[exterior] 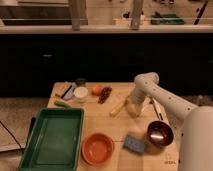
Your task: Place banana in red bowl
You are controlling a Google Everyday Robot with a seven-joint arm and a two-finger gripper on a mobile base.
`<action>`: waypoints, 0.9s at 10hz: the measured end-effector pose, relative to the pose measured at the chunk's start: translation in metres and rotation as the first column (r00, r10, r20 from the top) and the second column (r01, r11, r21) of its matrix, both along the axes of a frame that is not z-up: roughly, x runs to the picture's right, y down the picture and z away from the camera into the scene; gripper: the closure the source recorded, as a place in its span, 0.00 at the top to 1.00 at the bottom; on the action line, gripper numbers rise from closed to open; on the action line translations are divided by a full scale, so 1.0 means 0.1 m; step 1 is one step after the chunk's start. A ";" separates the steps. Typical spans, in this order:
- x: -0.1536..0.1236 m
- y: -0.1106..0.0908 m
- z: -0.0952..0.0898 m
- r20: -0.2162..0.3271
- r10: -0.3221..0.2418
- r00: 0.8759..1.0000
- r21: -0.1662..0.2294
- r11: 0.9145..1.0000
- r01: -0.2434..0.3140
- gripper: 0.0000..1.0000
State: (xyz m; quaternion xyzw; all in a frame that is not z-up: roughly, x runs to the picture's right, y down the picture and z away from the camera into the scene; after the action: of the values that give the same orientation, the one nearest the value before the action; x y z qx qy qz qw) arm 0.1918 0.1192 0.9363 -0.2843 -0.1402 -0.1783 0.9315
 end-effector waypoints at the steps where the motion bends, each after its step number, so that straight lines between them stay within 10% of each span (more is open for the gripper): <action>1: -0.09 -0.04 -0.03 0.012 -0.012 1.000 0.016 1.000 0.012 0.75; 9: -0.65 -0.20 -0.17 0.085 -0.102 0.991 0.046 0.994 0.098 0.75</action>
State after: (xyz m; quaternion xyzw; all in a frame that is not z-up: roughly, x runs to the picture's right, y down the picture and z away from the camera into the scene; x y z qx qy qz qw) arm 0.1264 0.0995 0.9188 -0.2635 -0.1626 -0.2398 0.9201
